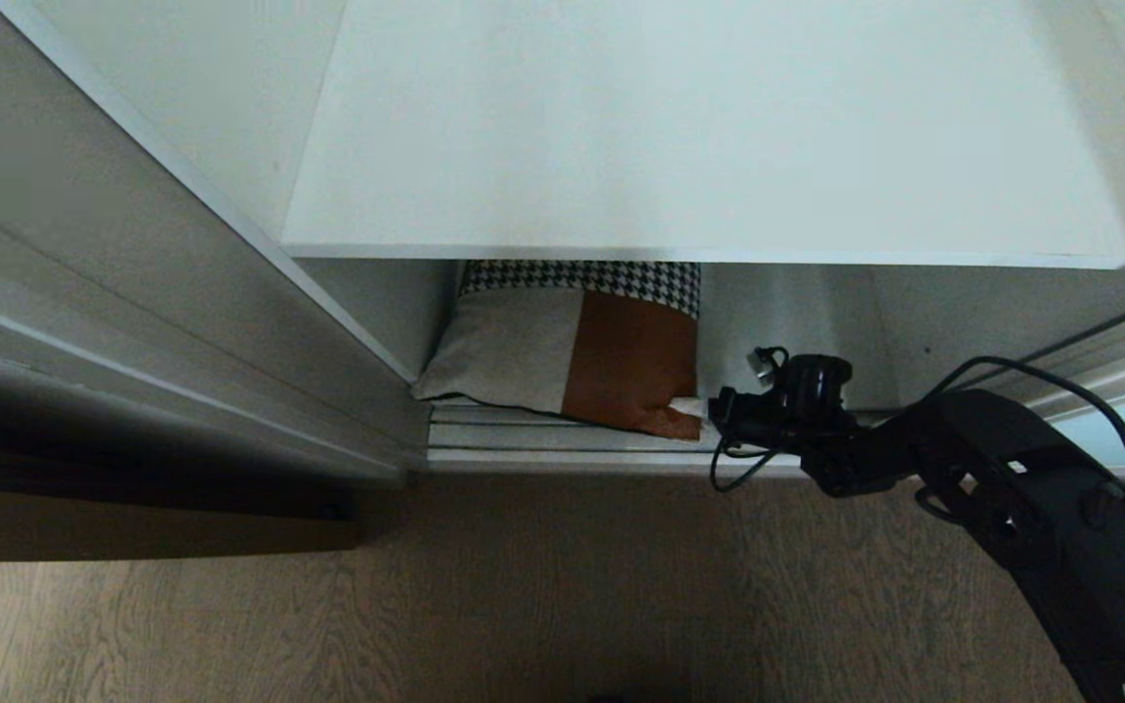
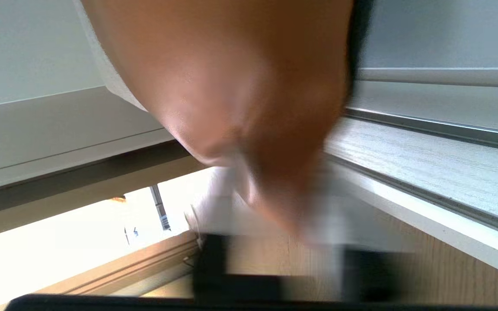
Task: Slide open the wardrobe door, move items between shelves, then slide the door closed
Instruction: Place the pillow on the higher shelf
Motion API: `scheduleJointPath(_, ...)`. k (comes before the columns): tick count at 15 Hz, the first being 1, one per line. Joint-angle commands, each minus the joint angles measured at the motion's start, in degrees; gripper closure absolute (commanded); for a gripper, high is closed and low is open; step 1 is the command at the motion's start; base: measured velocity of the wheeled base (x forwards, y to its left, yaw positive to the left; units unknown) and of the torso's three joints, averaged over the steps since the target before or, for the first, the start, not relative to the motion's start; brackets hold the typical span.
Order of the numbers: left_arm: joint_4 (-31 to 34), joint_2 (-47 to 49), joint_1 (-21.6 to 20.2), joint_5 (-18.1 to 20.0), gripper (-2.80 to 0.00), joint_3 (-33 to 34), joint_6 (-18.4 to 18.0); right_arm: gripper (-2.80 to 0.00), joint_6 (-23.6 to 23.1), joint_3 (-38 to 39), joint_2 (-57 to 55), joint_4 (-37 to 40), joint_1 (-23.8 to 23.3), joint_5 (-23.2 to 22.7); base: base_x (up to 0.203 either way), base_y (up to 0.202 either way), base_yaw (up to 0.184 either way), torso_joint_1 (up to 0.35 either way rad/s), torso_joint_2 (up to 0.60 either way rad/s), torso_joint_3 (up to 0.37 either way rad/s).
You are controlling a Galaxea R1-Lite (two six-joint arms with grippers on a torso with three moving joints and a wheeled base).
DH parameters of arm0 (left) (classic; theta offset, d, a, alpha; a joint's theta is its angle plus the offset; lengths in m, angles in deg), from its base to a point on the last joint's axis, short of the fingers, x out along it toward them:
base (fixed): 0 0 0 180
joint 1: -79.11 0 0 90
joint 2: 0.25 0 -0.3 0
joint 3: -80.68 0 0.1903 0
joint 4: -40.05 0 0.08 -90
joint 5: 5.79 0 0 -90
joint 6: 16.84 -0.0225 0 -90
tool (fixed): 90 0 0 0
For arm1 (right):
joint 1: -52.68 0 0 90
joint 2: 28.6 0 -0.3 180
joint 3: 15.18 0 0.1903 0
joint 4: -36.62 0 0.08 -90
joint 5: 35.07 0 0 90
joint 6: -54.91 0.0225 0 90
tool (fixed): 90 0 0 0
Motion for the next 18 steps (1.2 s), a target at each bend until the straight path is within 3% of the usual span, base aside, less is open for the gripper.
scheduleJointPath(1, 0.0, 0.0, 0.0, 0.0, 0.0, 0.1, 0.0, 0.0, 0.2, -0.4, 1.2, 1.9, -0.4, -0.3, 0.0, 0.0, 0.0, 0.0, 0.0, 0.0)
scheduleJointPath(7, 0.0, 0.0, 0.0, 0.0, 0.0, 0.1, 0.0, 0.0, 0.3, -6.6, 2.9, 11.4, -4.9, -0.3, 0.0, 0.0, 0.0, 0.0, 0.0, 0.0)
scheduleJointPath(14, 0.0, 0.0, 0.0, 0.0, 0.0, 0.1, 0.0, 0.0, -0.3, -5.6, 9.5, 17.7, -12.3, -0.1, 0.0, 0.0, 0.0, 0.0, 0.0, 0.0)
scheduleJointPath(18, 0.0, 0.0, 0.0, 0.0, 0.0, 0.1, 0.0, 0.0, -7.3, -0.1, 14.9, 23.5, -13.8, 3.6, 0.0, 0.0, 0.0, 0.0, 0.0, 0.0)
